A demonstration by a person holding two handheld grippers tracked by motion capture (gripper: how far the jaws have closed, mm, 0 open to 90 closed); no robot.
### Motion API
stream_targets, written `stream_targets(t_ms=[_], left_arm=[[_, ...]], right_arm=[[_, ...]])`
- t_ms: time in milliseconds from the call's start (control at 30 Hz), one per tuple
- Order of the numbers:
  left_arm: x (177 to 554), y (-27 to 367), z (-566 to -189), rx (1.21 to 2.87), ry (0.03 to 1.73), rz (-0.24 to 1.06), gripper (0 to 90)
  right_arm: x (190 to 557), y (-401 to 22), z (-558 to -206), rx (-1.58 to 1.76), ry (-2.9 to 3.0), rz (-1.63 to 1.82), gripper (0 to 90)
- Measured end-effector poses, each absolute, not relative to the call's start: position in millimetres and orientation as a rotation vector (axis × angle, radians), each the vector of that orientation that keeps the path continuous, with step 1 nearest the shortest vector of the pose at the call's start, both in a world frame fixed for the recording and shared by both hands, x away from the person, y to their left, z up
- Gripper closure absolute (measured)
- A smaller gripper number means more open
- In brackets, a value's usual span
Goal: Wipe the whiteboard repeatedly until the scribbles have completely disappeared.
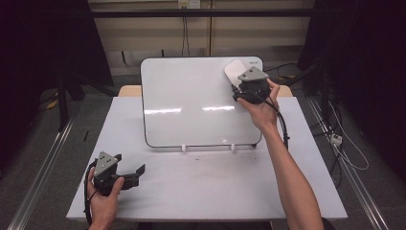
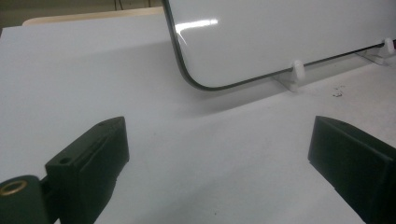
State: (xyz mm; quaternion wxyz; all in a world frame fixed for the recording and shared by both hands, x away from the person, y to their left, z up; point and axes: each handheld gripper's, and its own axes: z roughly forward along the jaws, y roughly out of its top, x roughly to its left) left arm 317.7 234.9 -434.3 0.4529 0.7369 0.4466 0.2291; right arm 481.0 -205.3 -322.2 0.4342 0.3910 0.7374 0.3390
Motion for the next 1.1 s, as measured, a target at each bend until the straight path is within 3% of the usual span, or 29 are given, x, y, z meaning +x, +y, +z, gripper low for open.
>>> stream_targets(t_ms=[233,867,1100], left_arm=[[317,235,-434,1.820,1.101,0.568,5.1],[318,231,-434,1.831,1.096,0.574,5.1],[318,232,-434,1.829,1.095,0.573,5.1]], right_arm=[[484,-223,-316,1.077,1.783,0.848,32.0],[448,-200,-354,1.050,1.915,0.764,32.1],[456,-204,-350,1.077,1.901,0.803,32.0]])
